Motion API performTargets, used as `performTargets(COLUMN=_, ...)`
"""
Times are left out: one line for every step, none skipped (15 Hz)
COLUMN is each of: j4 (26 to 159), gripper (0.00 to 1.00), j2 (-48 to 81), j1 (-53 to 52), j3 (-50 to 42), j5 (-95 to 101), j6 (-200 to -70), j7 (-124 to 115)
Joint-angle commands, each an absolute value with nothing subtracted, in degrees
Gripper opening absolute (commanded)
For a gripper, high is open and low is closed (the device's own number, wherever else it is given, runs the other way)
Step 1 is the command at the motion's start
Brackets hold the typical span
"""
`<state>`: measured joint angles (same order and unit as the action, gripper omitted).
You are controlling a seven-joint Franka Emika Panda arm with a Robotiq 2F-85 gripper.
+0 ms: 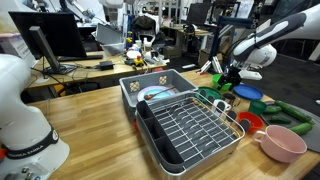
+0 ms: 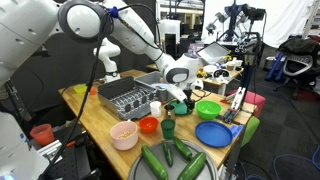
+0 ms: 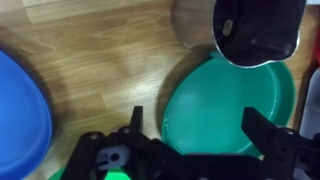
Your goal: Put the green plate on the dish rack
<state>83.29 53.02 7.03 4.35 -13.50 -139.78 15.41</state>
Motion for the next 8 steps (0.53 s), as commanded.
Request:
performTargets(j4=80.69, gripper=1.0, j2=55.64, j1=6.49, j3=4.02, j5=-11.03, j6=-139.48, j7=12.06)
performTargets(j4=80.11, gripper=1.0, j2=56.23, j1=6.29, j3=3.91, j5=-10.57, j6=-139.38, j7=11.44)
performTargets(j4=79.24, gripper=1.0, j2=56.95, j1=5.98, j3=3.71, j5=-9.95, j6=-139.09, j7=10.83)
performTargets(j4=78.43, gripper=1.0, j2=57.51, j1=5.68, j3=3.53, j5=-9.36, j6=-138.86, j7=10.19)
performTargets(j4=77.45, gripper=1.0, j2=58.15, j1=5.35, j3=3.31, j5=-8.74, j6=-138.65, j7=9.54)
performTargets(j4=76.6, gripper=1.0, j2=58.7, j1=5.02, j3=3.08, j5=-8.13, j6=-138.42, j7=8.83)
performTargets(j4=75.65, gripper=1.0, j2=59.23, j1=4.4, j3=2.47, j5=-7.2, j6=-138.22, j7=7.84)
performTargets(j4=74.65, gripper=1.0, j2=59.8, j1=3.84, j3=2.0, j5=-6.31, j6=-137.83, j7=7.05)
